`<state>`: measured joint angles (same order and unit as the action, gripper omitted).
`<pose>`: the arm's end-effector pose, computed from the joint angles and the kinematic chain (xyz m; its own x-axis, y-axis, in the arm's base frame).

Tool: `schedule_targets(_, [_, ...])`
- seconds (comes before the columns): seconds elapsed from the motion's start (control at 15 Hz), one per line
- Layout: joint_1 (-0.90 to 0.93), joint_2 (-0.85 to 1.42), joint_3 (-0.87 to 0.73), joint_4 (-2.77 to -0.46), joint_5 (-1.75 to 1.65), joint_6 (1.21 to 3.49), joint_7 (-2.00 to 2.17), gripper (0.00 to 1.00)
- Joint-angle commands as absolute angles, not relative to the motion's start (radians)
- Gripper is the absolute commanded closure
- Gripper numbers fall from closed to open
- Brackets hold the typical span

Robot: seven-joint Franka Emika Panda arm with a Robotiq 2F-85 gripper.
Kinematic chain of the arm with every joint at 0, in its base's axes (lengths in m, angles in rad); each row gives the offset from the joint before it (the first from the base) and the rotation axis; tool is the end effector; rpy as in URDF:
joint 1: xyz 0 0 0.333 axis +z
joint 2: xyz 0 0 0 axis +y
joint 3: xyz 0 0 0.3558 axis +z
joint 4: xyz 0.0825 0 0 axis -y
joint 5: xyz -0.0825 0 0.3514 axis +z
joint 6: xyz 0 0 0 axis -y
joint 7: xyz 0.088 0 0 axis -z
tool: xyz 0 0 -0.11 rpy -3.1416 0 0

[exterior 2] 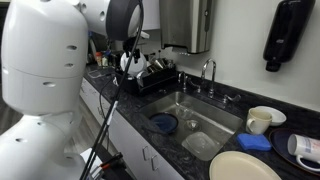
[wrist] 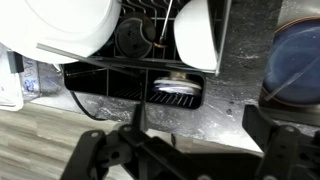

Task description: Remove the silver fork from the glass in the sink and put it on the dishrack

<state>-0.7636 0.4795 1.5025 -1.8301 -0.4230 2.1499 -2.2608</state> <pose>0.5141 0.2829 0.5487 -0.9877 0.0626 -0.1435 0.0193 0.9582 0.2854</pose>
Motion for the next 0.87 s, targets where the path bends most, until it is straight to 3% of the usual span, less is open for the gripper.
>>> schedule_targets(0.0, [-0.888,0.460,1.575,-1.820,-0.412,2.059,-2.313,0.00])
schedule_targets(0.6, [-1.328,0.478,1.818,-1.893,-0.421,1.966,-2.433,0.00])
schedule_targets(0.8, [-1.476,0.589,1.930,-1.969,-0.464,1.968,-2.491,0.00])
